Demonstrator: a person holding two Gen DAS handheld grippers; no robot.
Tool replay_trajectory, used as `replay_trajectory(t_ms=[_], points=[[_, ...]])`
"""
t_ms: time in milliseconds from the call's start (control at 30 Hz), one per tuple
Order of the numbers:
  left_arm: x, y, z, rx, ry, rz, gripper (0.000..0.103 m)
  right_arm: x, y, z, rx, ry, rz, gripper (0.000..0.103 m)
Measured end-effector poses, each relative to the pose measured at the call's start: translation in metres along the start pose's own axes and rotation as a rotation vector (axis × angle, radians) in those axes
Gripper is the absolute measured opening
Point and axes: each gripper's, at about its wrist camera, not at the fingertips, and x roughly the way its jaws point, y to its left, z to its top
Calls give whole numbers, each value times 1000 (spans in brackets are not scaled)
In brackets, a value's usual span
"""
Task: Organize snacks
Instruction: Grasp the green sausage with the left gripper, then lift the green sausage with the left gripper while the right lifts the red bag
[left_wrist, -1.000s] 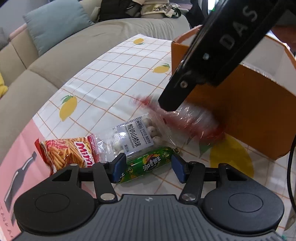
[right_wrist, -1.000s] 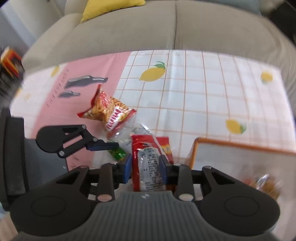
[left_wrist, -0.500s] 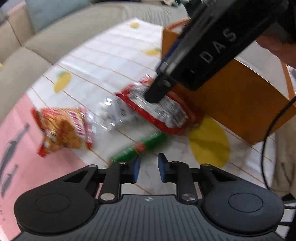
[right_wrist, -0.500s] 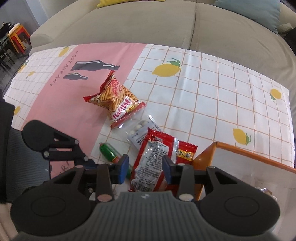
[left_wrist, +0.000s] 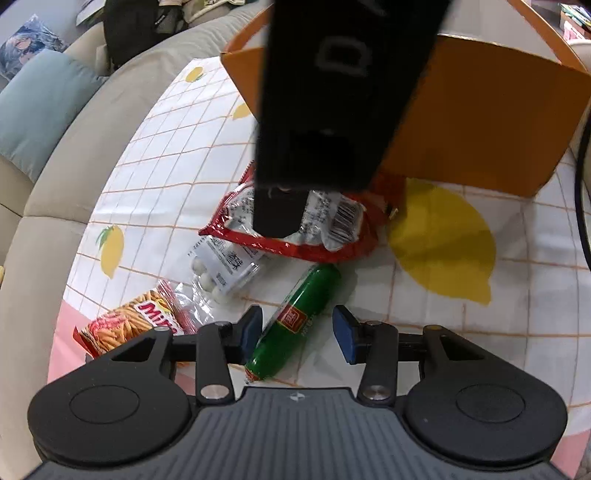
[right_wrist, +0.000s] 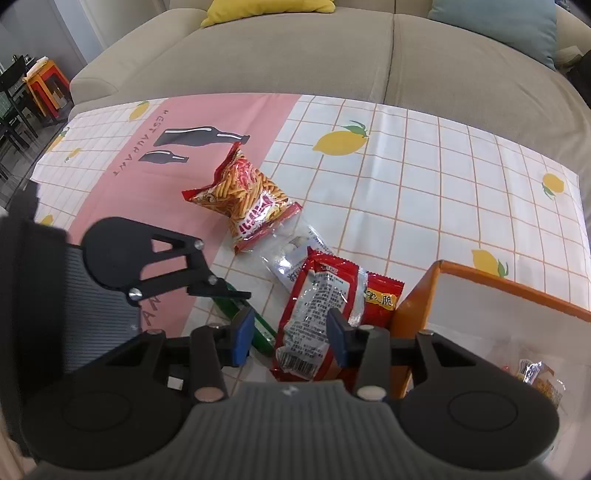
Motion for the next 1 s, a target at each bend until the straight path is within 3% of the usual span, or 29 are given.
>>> replay_trajectory(t_ms=[133,267,433,533,667,733,1000], points=[[2,13,2,-93,17,-38,49,0,1,-1,-11,-4,-6,42],[1,20,-2,-173,52,-52,29,1,1,-1,-9,-9,-10,43],[-2,31,-16,-378,87,-42,25,3,7,-3,-25,-10,-43,47],[-7,36,-30,-529,93,-38,25,5,20,-8,-61,-22,-128,59],[-16,36,-53,-703,82,-36,25,8,45,-23,-128,-83,-260,60],[-18,37,-63,-763,79,-23,25,13,57,-31,-128,-111,-326,68],[-34,30,-85,-953,72,20,25,49,77,-49,-89,-161,-558,68]])
